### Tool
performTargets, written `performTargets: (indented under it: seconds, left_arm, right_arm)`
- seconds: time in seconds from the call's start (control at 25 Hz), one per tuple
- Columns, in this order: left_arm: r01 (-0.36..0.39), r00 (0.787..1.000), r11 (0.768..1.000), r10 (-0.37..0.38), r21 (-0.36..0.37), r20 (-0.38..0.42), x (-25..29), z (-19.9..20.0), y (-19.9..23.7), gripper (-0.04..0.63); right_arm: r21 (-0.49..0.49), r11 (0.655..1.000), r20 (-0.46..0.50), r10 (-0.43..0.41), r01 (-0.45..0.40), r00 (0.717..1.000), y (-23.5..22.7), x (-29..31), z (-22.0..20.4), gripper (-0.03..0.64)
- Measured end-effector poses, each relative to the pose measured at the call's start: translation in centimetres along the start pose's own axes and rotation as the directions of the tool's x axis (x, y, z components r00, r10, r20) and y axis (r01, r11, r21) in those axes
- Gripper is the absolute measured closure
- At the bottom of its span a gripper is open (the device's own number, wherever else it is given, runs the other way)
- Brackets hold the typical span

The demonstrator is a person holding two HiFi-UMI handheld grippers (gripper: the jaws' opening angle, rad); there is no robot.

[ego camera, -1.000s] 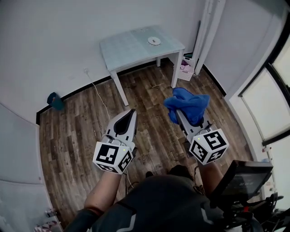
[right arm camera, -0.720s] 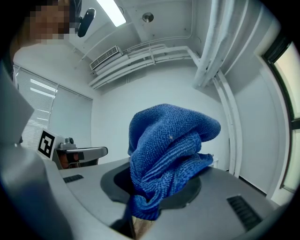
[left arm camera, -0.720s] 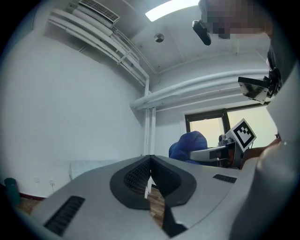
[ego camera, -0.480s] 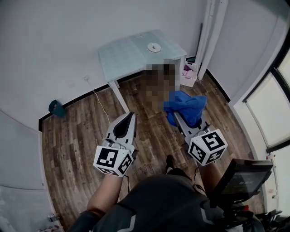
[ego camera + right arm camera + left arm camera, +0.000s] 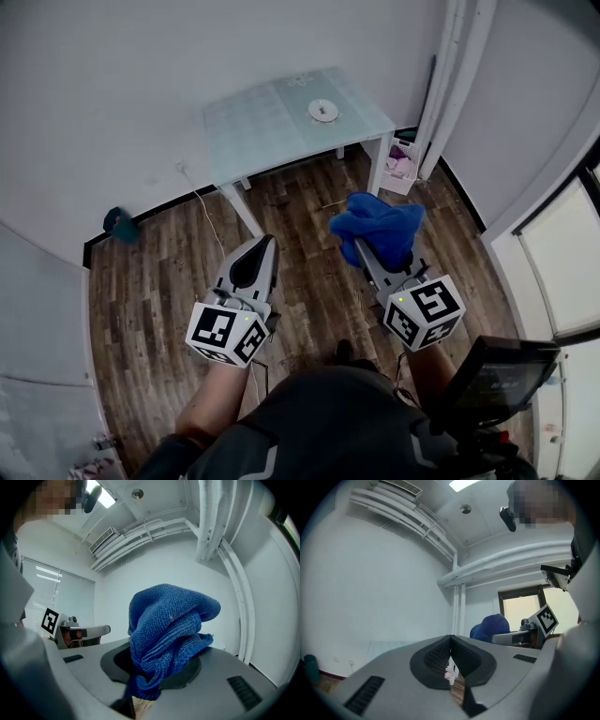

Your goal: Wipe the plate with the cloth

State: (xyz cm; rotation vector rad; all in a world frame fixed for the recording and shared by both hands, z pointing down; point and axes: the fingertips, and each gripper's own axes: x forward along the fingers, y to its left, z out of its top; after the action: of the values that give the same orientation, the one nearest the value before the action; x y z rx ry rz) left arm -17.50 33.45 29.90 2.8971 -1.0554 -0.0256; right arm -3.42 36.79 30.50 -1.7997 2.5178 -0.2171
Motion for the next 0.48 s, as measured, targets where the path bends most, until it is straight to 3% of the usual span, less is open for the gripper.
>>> performTargets:
  seconds: [0.48]
  left_arm:
    - [-0.054,0.998,0.999,0.054,0.003,-0.028,8.1,0.0,0.5,0.586]
  right_arm:
    - [0.026,1.000,0.014,0.010,-0.010,1.000,-8.1,3.2,0.8,0.517]
